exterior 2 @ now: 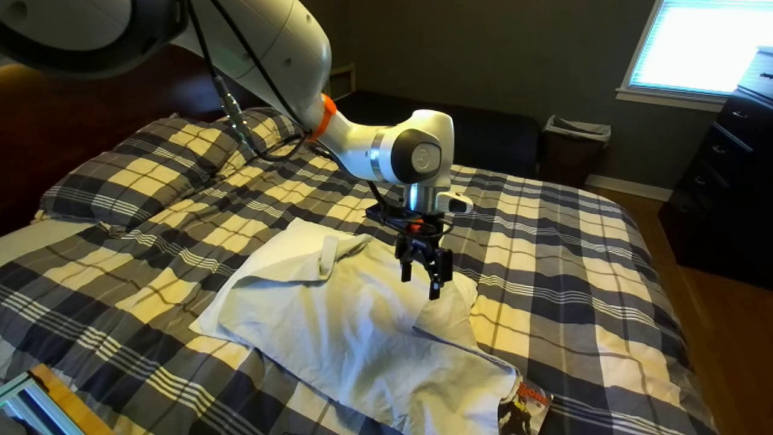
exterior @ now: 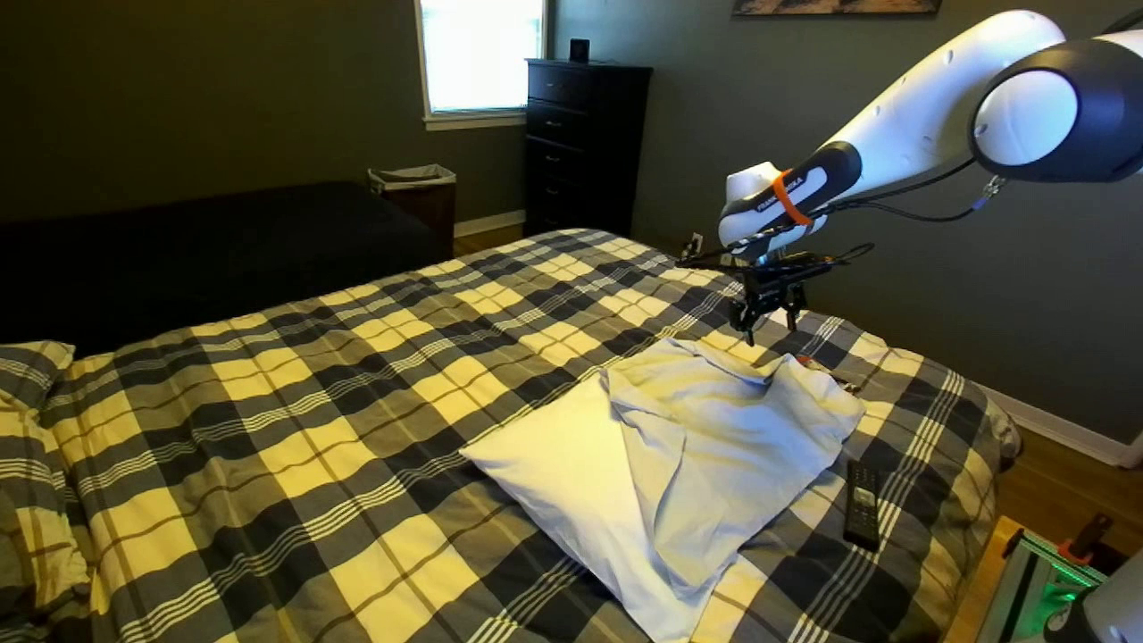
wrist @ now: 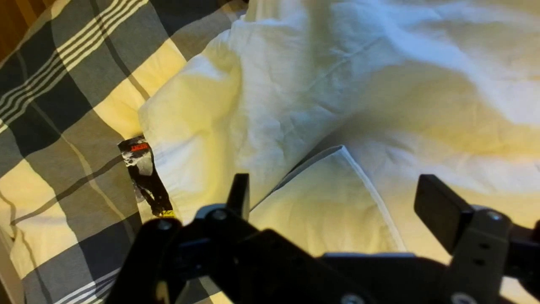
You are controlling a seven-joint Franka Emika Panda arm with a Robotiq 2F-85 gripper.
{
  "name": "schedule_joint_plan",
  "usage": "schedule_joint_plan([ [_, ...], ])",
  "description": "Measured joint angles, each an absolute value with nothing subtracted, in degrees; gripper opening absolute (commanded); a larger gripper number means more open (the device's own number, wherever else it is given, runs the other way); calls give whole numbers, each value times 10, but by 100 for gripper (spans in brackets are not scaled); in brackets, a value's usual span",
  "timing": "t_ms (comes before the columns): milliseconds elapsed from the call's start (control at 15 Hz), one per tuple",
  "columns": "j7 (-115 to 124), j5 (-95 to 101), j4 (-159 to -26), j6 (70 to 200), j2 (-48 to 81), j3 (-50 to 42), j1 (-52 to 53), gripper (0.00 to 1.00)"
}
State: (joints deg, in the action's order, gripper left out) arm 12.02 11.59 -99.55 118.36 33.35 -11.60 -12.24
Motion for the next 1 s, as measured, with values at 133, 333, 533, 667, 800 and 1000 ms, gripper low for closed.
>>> schedule_joint_plan([
  [133, 118, 116, -998, 1184, 330, -116, -122, 100],
  [333, 101, 116, -999, 1201, 328, -112, -118, 100],
  [533, 84, 118, -1026, 1260, 308, -98, -94, 100],
  [667, 76, 119, -1054, 1300, 285, -88, -76, 100],
  [800, 62, 115, -1079, 1327, 264, -74, -65, 100],
  [1000, 14, 91, -1099, 1350, 249, -47, -64, 100],
])
